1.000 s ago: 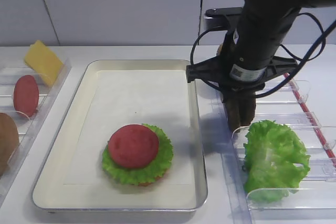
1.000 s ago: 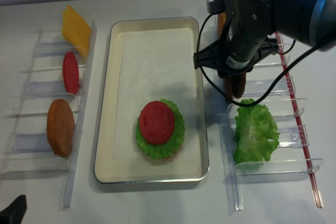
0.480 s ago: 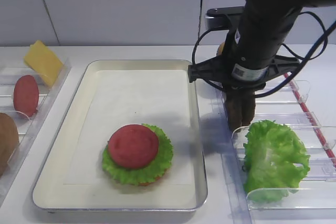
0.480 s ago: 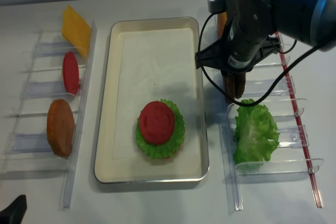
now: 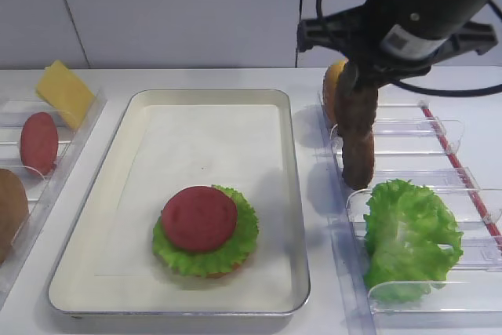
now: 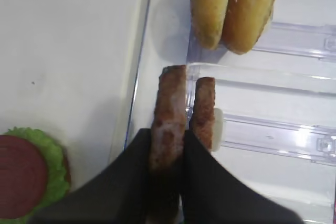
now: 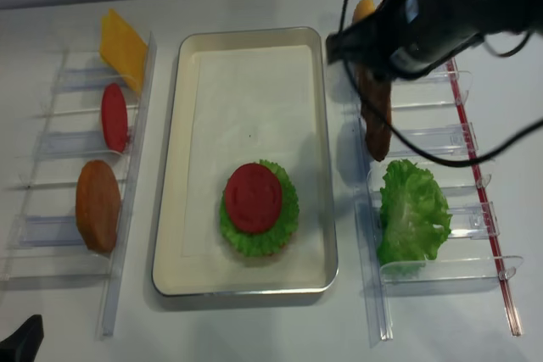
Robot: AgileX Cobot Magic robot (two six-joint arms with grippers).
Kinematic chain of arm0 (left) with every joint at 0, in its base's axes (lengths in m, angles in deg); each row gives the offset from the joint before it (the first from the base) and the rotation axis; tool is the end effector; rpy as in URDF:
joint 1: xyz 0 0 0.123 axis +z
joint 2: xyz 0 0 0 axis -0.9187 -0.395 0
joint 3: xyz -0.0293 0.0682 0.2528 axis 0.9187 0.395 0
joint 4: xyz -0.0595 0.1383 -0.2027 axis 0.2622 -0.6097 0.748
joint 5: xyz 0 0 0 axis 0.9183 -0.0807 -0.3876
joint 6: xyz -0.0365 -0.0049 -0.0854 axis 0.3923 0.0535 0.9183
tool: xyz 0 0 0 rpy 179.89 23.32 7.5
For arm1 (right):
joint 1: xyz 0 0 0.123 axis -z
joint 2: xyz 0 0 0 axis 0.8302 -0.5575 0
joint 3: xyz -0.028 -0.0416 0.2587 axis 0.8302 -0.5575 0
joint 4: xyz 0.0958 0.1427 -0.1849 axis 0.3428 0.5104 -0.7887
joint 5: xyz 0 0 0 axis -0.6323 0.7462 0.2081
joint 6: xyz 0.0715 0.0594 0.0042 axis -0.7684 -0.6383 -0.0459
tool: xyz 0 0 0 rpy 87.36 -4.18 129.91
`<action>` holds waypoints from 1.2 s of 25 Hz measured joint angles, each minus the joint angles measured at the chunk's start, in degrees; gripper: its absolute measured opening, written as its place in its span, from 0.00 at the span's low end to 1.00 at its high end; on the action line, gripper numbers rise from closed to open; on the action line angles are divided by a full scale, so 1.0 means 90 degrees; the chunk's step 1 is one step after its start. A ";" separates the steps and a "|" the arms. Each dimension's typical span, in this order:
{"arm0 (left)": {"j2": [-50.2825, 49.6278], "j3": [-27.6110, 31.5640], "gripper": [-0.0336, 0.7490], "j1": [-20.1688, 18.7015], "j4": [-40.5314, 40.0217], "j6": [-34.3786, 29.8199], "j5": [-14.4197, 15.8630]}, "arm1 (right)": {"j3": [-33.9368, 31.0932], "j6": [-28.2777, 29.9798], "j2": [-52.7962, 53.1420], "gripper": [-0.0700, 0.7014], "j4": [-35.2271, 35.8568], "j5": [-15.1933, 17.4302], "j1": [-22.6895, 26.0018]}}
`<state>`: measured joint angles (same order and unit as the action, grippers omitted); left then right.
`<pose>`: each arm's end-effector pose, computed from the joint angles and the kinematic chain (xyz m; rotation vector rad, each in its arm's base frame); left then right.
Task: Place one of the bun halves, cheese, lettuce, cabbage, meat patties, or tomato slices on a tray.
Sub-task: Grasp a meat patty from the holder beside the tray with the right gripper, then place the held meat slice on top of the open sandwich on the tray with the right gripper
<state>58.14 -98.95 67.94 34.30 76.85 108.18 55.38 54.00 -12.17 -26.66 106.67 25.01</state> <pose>0.0328 0.0028 0.2594 0.0075 2.3022 0.0570 0.2657 0.1504 0.2900 -0.1339 2.6059 0.2278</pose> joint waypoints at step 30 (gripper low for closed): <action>0.0000 0.0000 0.59 0.0000 0.0000 0.0000 0.0000 | -0.1851 0.4769 0.0619 0.31 0.6158 -0.2734 -0.0757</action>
<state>58.14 -98.95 67.94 34.30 76.85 108.18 38.72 96.92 -6.60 28.76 82.06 18.19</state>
